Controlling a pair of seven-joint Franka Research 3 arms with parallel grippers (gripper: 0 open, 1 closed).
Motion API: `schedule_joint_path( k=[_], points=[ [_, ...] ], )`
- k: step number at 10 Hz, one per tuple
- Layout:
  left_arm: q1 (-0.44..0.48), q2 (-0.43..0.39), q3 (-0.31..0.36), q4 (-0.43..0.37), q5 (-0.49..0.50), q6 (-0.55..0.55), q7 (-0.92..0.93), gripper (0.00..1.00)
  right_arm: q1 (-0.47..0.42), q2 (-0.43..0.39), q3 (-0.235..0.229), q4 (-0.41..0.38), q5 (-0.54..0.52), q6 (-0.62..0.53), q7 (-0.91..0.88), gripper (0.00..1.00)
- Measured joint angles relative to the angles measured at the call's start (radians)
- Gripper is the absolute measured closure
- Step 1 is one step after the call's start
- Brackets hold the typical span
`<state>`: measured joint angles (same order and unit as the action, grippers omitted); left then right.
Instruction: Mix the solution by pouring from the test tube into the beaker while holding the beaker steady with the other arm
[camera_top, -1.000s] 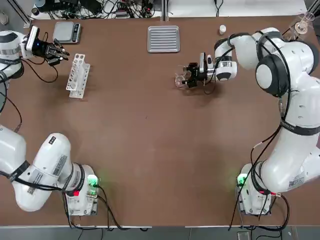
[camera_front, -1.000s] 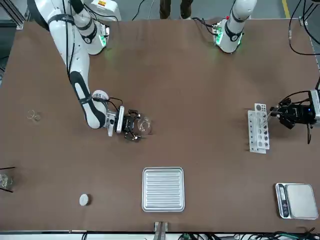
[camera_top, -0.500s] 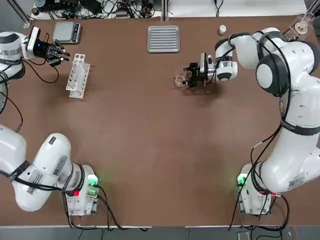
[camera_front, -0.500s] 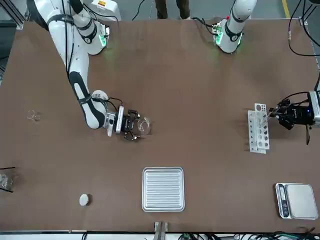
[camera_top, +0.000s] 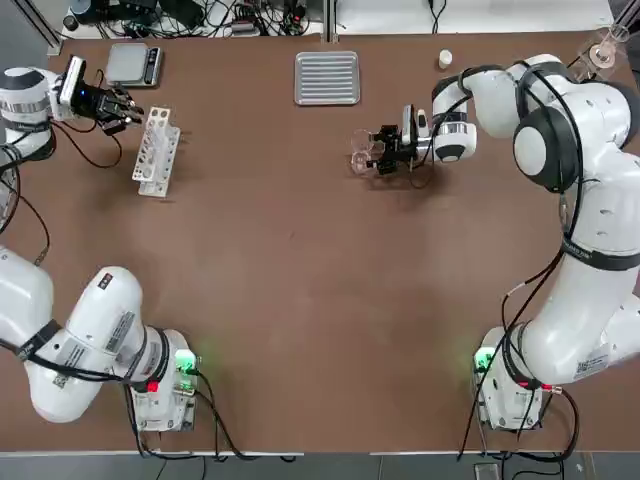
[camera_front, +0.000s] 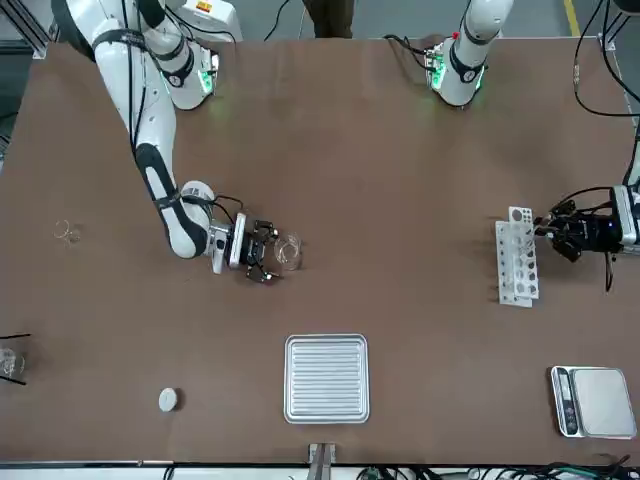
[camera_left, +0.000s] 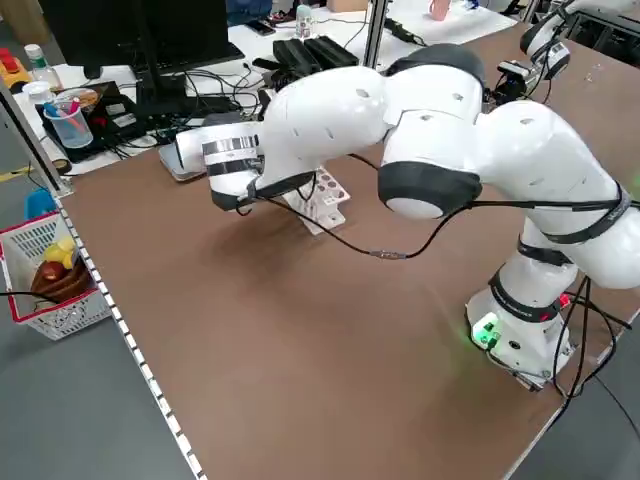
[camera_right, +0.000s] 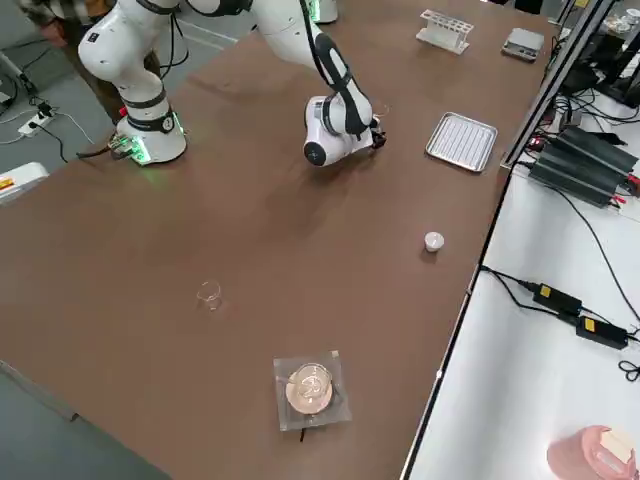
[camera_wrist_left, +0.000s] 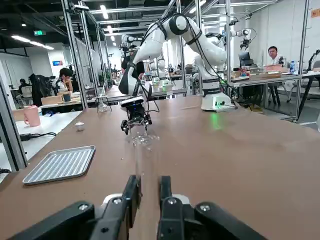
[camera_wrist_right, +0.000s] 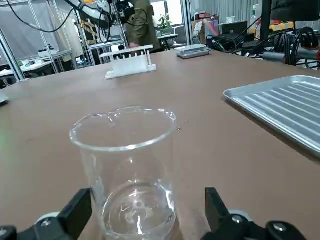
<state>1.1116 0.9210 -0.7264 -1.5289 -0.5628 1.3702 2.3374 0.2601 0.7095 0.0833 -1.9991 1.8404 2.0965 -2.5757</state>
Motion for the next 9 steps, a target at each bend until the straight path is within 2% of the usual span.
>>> schedule_joint_path(
  k=[1,4,9],
  points=[
    [-0.001,0.011,0.005,0.001,-0.008,0.001,0.000,0.78,-0.002,0.000,0.000,-0.001,-0.001,0.000,0.000,0.00],
    [-0.050,0.030,0.078,0.024,-0.062,0.002,-0.001,0.78,-0.015,0.000,0.000,-0.006,-0.004,-0.003,-0.001,0.00],
    [-0.096,0.068,0.142,0.049,-0.103,0.001,-0.002,0.78,-0.027,0.000,0.000,-0.013,-0.018,-0.014,-0.001,0.00]
  ],
)
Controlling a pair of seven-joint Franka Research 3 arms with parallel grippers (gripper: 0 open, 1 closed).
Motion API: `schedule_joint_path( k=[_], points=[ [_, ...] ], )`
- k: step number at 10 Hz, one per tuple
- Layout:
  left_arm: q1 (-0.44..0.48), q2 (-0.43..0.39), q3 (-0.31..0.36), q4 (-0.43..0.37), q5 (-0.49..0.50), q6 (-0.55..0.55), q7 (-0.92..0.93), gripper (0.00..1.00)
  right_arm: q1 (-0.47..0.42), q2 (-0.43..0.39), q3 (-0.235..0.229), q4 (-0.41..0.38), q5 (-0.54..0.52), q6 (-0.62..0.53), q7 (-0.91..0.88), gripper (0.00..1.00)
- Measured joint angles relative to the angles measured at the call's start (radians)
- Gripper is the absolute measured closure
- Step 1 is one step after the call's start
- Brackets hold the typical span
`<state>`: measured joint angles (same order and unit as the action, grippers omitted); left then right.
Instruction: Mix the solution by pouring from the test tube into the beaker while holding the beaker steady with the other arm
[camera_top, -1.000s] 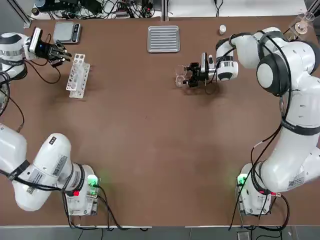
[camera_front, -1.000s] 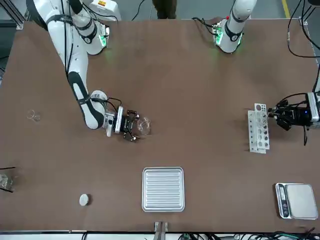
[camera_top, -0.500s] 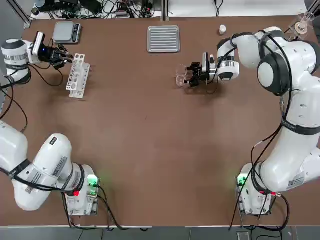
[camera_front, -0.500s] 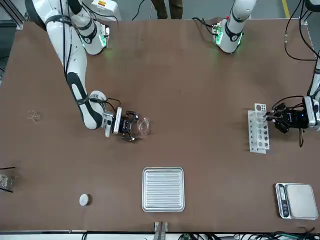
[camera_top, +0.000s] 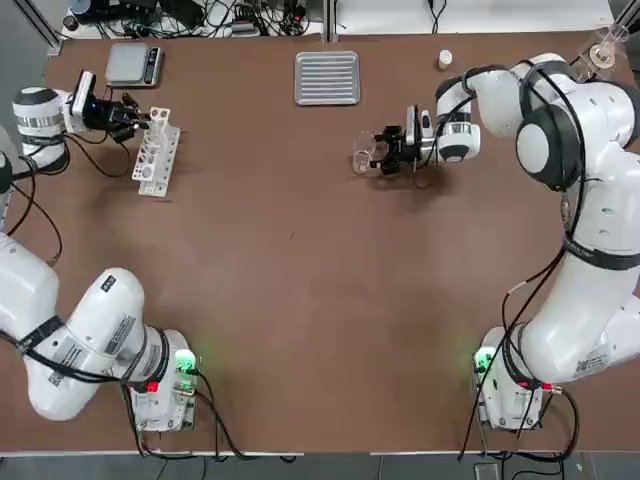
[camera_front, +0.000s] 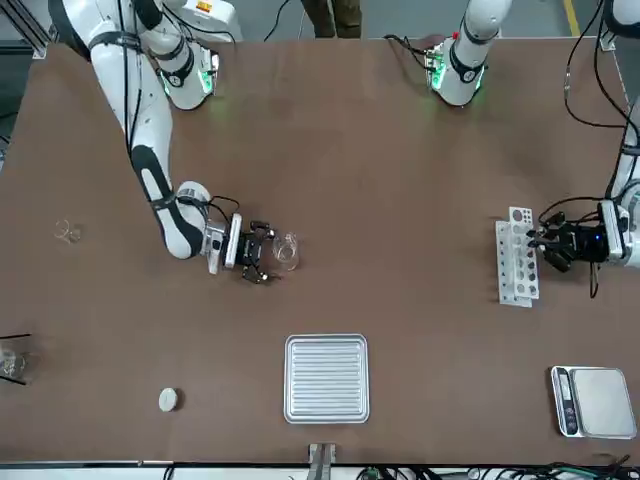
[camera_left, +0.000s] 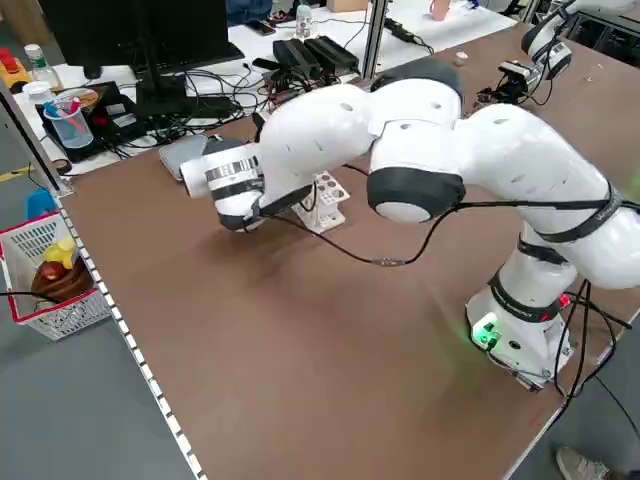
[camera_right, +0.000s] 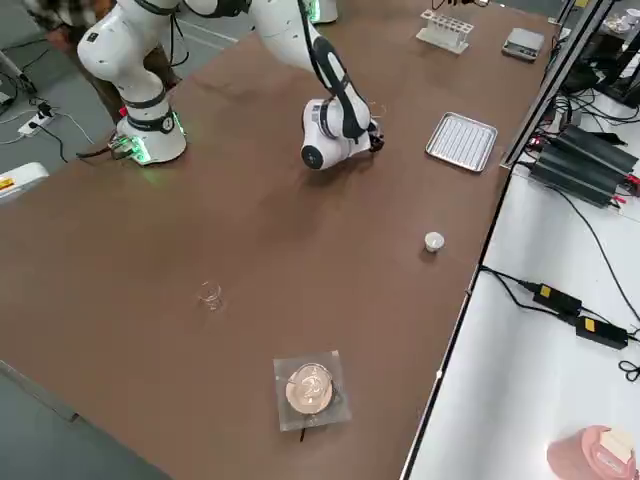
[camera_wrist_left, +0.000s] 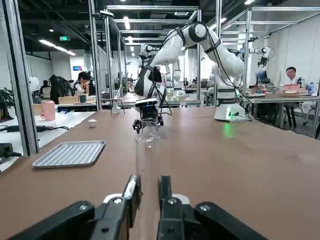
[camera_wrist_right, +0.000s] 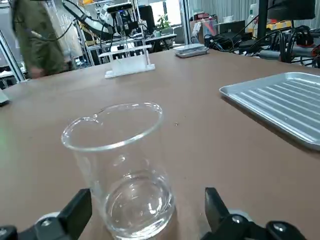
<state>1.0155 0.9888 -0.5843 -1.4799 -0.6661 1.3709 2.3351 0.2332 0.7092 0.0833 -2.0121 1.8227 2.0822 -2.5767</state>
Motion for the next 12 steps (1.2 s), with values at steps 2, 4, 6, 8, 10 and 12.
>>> schedule_joint_path(
  k=[2,4,6,8,10,12],
  points=[
    [-0.001,0.020,0.005,0.012,-0.002,0.000,0.001,0.78,-0.004,0.000,0.000,-0.001,-0.011,-0.002,0.000,0.00],
    [-0.001,0.033,0.007,0.021,-0.002,-0.002,0.001,0.78,-0.004,0.000,0.000,-0.001,-0.024,-0.005,0.000,0.00],
    [-0.001,0.038,0.007,0.024,-0.002,-0.003,0.006,0.78,-0.010,-0.002,0.000,-0.001,-0.041,-0.005,0.000,0.00],
    [-0.003,0.043,0.013,0.025,-0.002,-0.003,0.019,0.78,-0.026,-0.007,0.000,-0.004,-0.059,-0.014,0.001,0.00],
    [-0.006,0.061,0.015,0.030,-0.002,-0.002,0.024,0.78,-0.050,-0.020,0.000,-0.015,-0.068,-0.016,0.001,0.00],
    [-0.009,0.078,0.020,0.039,-0.002,-0.002,0.035,0.78,-0.086,-0.047,-0.001,-0.019,-0.085,-0.021,0.006,0.00]
  ],
)
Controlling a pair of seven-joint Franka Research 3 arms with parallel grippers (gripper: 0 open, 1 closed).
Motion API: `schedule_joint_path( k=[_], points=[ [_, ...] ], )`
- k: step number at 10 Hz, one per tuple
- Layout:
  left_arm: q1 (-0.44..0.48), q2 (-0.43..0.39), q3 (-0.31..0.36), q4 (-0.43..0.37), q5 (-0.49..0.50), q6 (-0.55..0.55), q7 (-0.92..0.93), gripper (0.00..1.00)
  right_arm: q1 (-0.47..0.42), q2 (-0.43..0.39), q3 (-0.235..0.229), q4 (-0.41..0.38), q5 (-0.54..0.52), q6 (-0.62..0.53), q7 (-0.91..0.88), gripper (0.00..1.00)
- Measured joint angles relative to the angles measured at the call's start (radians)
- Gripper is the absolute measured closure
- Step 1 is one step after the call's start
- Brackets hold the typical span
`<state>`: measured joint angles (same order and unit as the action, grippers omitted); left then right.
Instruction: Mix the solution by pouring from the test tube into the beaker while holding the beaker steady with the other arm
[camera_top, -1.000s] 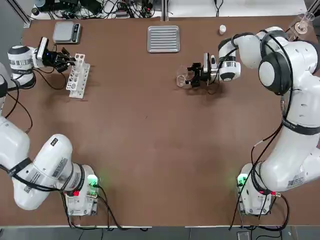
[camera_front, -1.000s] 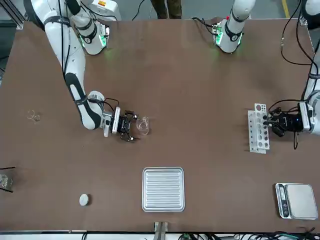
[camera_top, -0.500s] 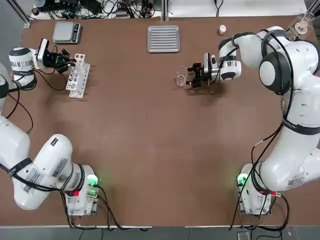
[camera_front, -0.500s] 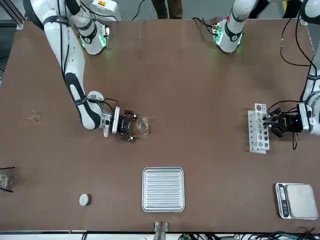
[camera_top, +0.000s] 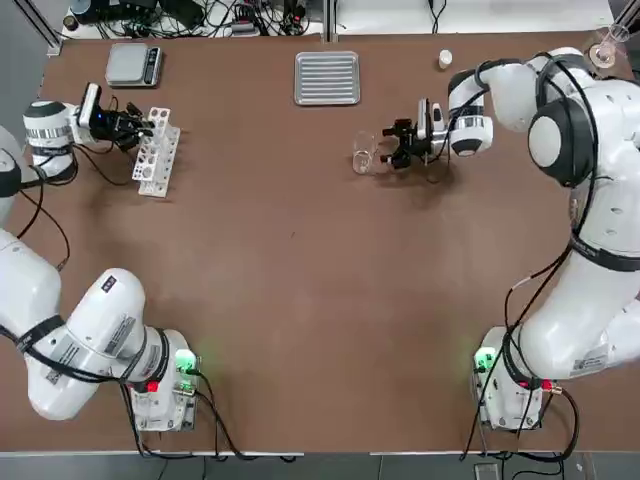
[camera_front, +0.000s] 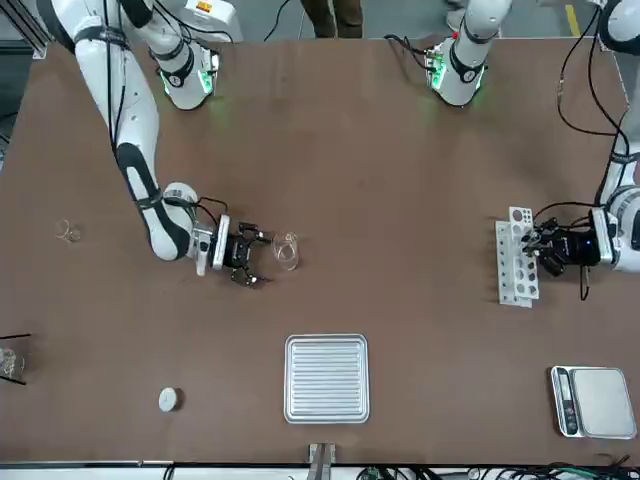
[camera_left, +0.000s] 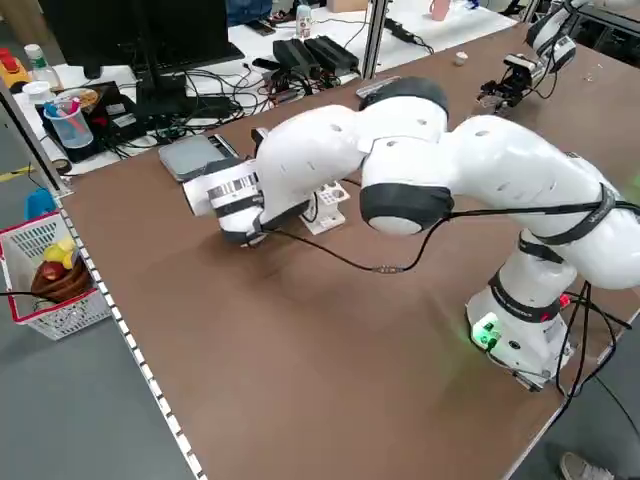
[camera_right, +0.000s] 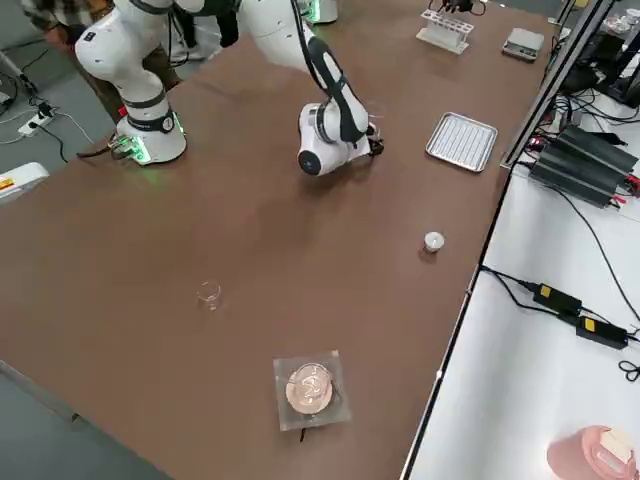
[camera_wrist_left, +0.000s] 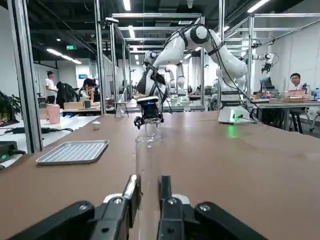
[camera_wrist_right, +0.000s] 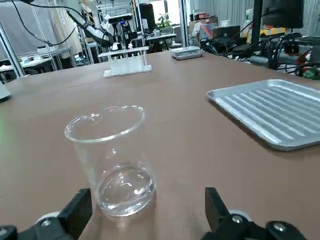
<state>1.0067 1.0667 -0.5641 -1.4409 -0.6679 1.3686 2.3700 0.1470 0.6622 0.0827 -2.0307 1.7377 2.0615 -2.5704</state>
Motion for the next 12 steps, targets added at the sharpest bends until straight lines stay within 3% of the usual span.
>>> schedule_joint_path(
  k=[2,5,10,12],
  points=[
    [-0.007,0.010,0.012,0.007,0.000,0.001,0.007,0.78,-0.049,-0.041,-0.001,0.003,-0.080,-0.007,0.067,0.00],
    [-0.016,0.011,0.019,0.009,0.000,0.000,0.016,0.78,-0.131,-0.104,-0.003,0.069,-0.308,0.027,0.293,0.00],
    [-0.019,-0.006,0.017,0.037,-0.013,0.000,0.015,0.03,-0.167,-0.109,0.001,0.292,-0.695,0.171,0.740,0.00],
    [-0.015,-0.070,0.017,0.046,-0.013,-0.002,-0.001,0.00,-0.167,-0.109,0.009,0.340,-0.801,0.216,0.883,0.00]
  ],
)
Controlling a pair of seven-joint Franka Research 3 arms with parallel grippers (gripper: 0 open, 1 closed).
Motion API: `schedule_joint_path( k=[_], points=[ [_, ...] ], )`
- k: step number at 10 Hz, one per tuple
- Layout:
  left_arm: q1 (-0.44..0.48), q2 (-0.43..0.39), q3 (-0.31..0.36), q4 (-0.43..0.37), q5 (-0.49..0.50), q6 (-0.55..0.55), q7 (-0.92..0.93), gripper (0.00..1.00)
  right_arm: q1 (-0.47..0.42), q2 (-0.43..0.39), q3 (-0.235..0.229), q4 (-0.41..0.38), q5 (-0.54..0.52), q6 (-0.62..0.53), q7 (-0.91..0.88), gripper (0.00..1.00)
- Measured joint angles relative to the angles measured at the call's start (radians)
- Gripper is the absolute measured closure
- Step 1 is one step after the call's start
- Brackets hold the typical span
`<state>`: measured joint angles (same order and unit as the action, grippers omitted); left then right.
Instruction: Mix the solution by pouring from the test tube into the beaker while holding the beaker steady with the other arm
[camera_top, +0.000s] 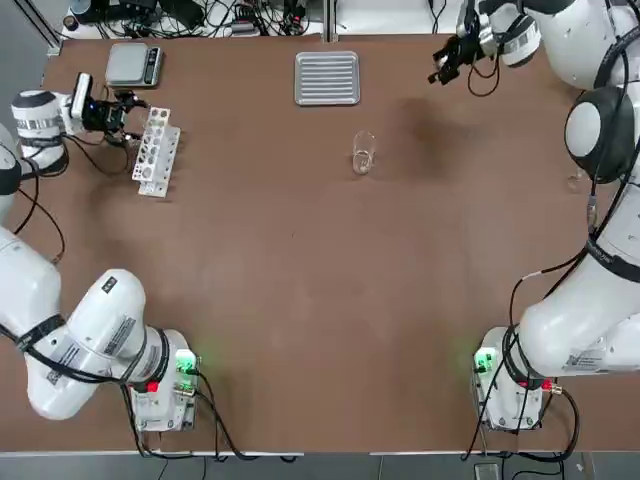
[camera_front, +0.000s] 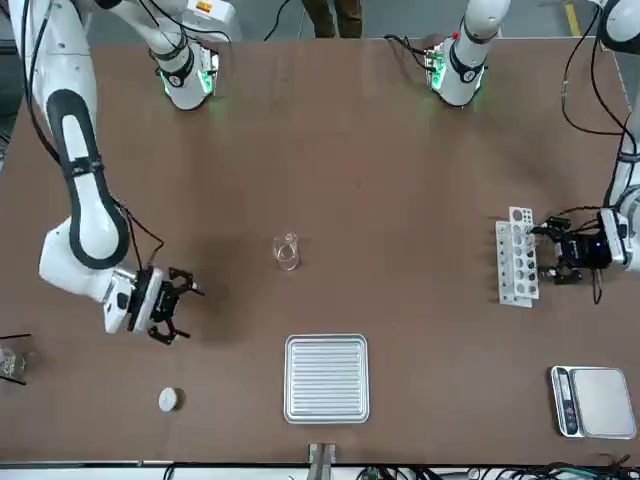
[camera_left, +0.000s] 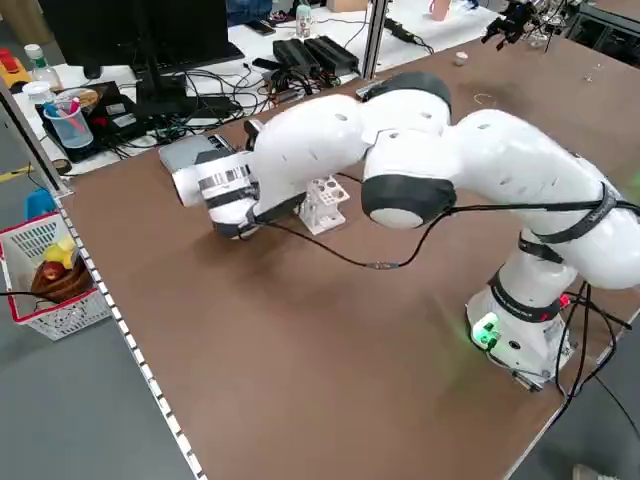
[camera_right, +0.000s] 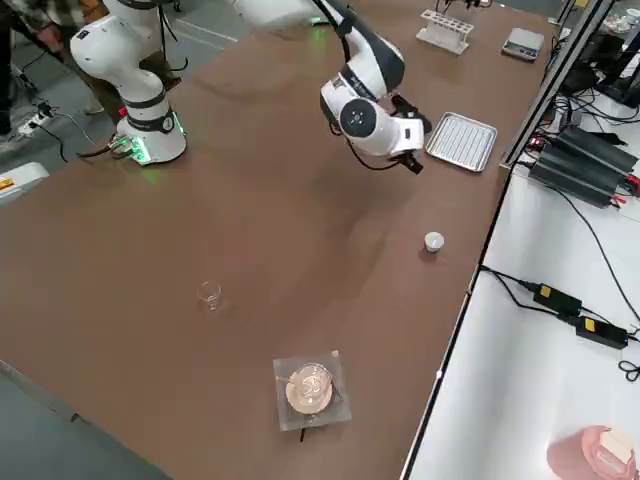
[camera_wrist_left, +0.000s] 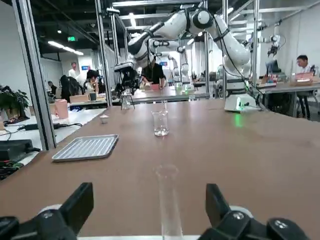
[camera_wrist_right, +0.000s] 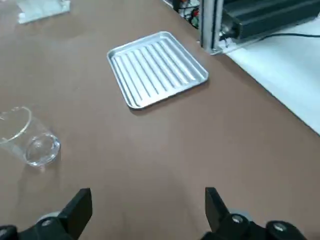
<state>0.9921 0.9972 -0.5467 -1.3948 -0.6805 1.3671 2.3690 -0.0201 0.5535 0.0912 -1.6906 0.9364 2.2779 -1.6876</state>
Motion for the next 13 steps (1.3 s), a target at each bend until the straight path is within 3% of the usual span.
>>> schedule_joint_path(
  k=[2,5,8,9,11,13],
  points=[
    [0.007,-0.095,0.017,0.004,0.007,-0.005,-0.025,0.00,-0.004,0.001,0.027,0.044,-0.162,0.057,0.210,0.00],
    [0.010,-0.311,0.019,0.014,0.089,-0.015,-0.174,0.00,-0.069,0.000,0.189,0.110,-0.500,0.170,0.726,0.00],
    [-0.090,-0.520,0.015,0.011,0.134,0.078,-0.435,0.00,-0.123,0.000,0.244,0.140,-0.656,0.173,1.119,0.00],
    [-0.152,-0.561,0.015,0.009,0.160,0.120,-0.533,0.00,-0.132,0.000,0.247,0.148,-0.707,0.160,1.245,0.00],
    [-0.245,-0.650,0.003,0.008,0.210,0.145,-0.804,0.00,-0.145,-0.001,0.259,0.220,-0.759,0.013,1.437,0.00],
    [-0.255,-0.717,-0.083,0.007,0.314,0.157,-1.052,0.00,-0.167,-0.016,0.259,0.277,-0.768,-0.126,1.503,0.00]
  ],
)
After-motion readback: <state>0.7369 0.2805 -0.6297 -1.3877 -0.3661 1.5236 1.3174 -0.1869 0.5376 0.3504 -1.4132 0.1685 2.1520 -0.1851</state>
